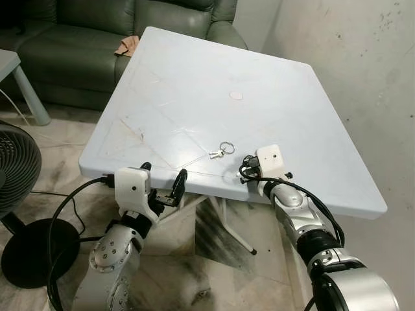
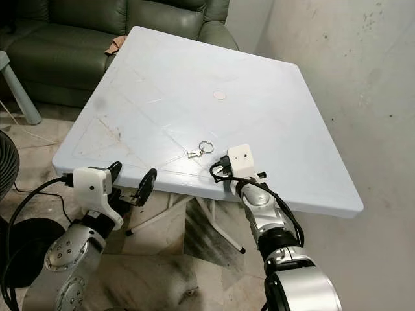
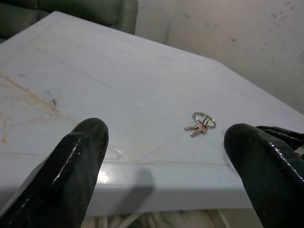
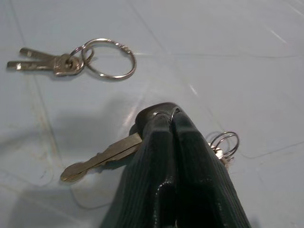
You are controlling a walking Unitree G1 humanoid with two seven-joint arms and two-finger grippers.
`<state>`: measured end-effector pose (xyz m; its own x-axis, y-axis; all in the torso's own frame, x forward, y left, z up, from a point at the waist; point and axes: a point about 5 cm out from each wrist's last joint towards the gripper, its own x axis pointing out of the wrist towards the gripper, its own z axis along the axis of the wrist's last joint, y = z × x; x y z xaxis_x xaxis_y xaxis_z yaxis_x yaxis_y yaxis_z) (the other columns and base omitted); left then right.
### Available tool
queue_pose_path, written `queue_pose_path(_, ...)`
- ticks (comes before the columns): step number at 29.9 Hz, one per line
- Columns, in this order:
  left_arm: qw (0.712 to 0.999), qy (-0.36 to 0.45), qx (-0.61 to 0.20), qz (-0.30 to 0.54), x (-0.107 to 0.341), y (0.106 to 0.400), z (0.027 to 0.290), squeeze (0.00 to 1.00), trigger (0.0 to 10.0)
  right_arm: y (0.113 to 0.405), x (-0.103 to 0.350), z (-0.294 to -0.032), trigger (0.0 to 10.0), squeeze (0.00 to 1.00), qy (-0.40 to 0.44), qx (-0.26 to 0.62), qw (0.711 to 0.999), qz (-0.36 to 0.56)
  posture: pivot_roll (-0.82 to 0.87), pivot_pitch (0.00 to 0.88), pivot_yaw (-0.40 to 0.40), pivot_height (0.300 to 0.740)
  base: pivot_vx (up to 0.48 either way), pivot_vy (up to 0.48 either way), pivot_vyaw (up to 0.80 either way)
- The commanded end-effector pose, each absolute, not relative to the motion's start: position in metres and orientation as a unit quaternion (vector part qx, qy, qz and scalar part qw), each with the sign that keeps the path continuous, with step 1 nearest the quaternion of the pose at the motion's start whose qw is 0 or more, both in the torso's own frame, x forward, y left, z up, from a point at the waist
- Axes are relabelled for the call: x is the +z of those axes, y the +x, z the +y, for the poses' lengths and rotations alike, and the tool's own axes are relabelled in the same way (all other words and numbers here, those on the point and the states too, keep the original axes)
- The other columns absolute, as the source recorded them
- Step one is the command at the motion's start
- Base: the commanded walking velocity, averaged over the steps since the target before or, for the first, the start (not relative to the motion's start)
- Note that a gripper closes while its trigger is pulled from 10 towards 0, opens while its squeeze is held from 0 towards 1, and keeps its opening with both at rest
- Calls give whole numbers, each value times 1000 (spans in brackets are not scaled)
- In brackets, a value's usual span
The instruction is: Hang keys on a hook
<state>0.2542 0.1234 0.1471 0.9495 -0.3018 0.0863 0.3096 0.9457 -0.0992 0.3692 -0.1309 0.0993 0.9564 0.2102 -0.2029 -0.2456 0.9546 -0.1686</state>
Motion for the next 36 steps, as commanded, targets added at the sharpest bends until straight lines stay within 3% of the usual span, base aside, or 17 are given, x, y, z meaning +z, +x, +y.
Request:
queue_pose_path(1,985,-55,-160,-33,146,256,118,0,10000,372,103,-138,0,0,-87,96,988,86,223,114,-189,740,0,0,0)
queue_pose_path(21,980,-59,-172,-76,162,295,109,0,10000,384,171,-145,0,0,-63,91,992,-61,157,0,-166,740,0,0,0)
queue_pose_path(27,980,-57,-172,-88,166,305,108,0,10000,382,174,-152,0,0,44,89,995,-30,143,0,-166,740,0,0,0)
queue_pose_path(28,980,-56,-170,-92,166,308,108,0,10000,380,173,-153,549,0,88,93,992,-14,139,0,-167,740,0,0,0)
queue_pose_path(29,980,-55,-169,-94,167,309,108,0,10000,378,173,-153,2863,0,107,94,990,-8,139,0,-167,740,0,0,0)
queue_pose_path(30,980,-54,-168,-95,167,310,108,0,10000,377,173,-153,2863,0,114,94,989,-6,138,0,-170,740,0,0,0)
queue_pose_path(31,979,-54,-168,-98,168,311,108,0,10000,375,171,-153,10000,0,129,101,987,4,136,0,-170,740,0,0,0)
queue_pose_path(36,978,-59,-165,-109,172,315,111,0,10000,357,173,-156,10000,0,119,148,981,-46,124,0,-168,740,0,0,0)
